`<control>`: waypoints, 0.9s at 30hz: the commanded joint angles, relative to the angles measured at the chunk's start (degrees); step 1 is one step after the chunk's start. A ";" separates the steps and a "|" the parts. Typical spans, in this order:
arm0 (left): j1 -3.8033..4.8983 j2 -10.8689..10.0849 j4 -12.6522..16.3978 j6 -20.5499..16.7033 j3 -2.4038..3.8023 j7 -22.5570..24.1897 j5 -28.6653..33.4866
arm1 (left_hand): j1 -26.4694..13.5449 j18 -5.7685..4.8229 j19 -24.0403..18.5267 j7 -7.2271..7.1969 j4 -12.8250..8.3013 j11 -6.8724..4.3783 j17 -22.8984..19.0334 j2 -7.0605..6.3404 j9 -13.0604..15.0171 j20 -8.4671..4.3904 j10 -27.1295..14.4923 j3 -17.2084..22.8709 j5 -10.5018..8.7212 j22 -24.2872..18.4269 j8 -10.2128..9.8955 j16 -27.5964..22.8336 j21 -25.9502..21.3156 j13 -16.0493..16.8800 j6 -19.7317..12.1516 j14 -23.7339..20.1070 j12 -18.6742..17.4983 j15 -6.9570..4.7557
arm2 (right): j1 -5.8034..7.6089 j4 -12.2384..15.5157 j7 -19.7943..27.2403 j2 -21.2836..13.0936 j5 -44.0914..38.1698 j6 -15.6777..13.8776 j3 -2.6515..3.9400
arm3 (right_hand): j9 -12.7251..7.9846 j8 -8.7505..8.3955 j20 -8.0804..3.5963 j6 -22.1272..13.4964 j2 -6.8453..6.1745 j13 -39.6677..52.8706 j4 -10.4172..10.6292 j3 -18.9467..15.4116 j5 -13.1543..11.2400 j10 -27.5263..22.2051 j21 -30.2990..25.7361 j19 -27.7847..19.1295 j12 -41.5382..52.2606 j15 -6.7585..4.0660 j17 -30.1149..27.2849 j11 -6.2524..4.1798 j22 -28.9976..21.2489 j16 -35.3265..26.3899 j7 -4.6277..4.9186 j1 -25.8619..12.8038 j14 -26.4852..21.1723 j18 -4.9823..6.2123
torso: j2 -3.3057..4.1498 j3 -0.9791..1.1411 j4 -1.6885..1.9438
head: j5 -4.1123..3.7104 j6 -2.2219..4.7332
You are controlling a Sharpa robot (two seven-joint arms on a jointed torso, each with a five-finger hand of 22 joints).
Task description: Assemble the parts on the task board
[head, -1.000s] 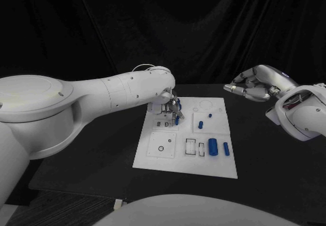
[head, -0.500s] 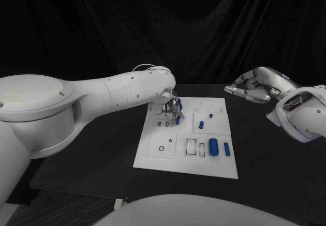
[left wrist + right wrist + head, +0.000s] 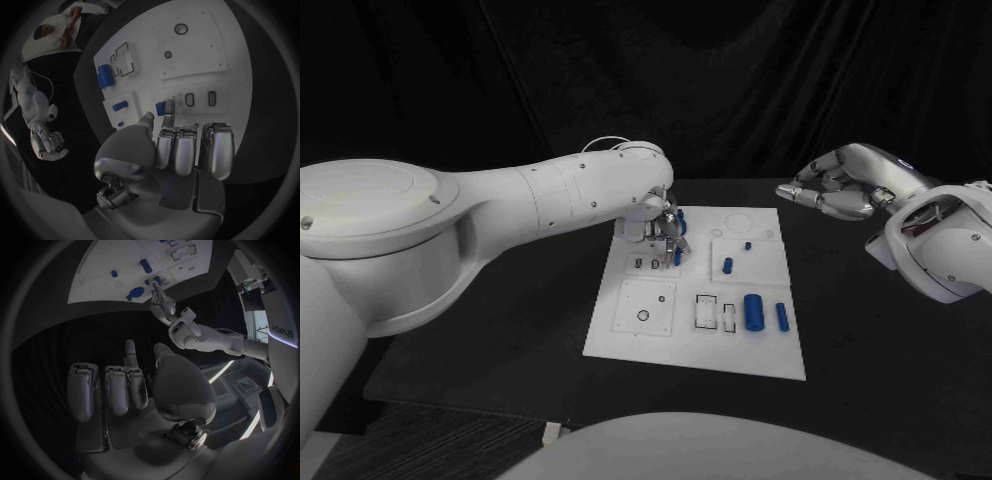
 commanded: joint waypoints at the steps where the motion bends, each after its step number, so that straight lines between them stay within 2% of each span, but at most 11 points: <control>1: -0.18 0.25 -0.15 0.46 0.05 1.02 -0.01 | -0.09 -2.21 -0.72 -0.08 -0.26 0.32 15.90 -1.30 1.15 -0.05 6.07 2.11 -0.64 6.91 -0.85 0.80 -0.77 15.44 -1.23 6.15 1.01 0.38 | -0.15 -0.06 -1.19 0.04 -0.07 0.41 0.05 | 0.94 0.85 0.20 -0.72 0.63 15.21 0.25 0.92 0.48 5.67 -1.24 3.59 0.95 0.09 10.74 0.43 14.13 -0.78 -0.19 0.73 5.16 -0.37 | 0.00 0.02 0.00 | -0.10 0.01; 17: -0.66 0.95 -0.99 0.68 0.05 1.54 -0.01 | 0.56 -2.09 -1.07 -0.05 -1.04 0.41 15.90 -1.33 1.55 0.15 6.07 2.90 -0.06 6.56 -0.94 0.80 -1.10 15.44 -1.22 6.15 1.01 0.52 | -0.23 -0.24 -1.31 0.13 -0.07 0.66 0.05 | 0.95 0.88 0.20 -0.73 0.64 15.21 0.27 0.86 0.31 5.67 -1.28 3.57 0.95 0.08 10.70 0.42 14.12 -0.80 -0.19 0.66 5.15 -0.36 | 0.06 0.01 -0.02 | -0.22 0.01; 27: -0.86 0.98 -1.15 1.01 0.05 1.45 -0.01 | 1.86 -2.00 -1.29 -0.17 -2.68 0.31 15.90 -1.38 2.13 0.20 6.07 4.64 1.16 6.37 -1.20 0.80 -1.41 15.44 -1.28 6.15 1.01 0.47 | -0.31 -0.43 -1.34 0.24 -0.07 0.82 0.05 | 0.95 0.88 0.20 -0.73 0.64 15.21 0.27 0.86 0.31 5.67 -1.28 3.57 0.95 0.08 10.70 0.42 14.12 -0.80 -0.19 0.66 5.15 -0.36 | 0.01 0.06 0.00 | -0.15 0.01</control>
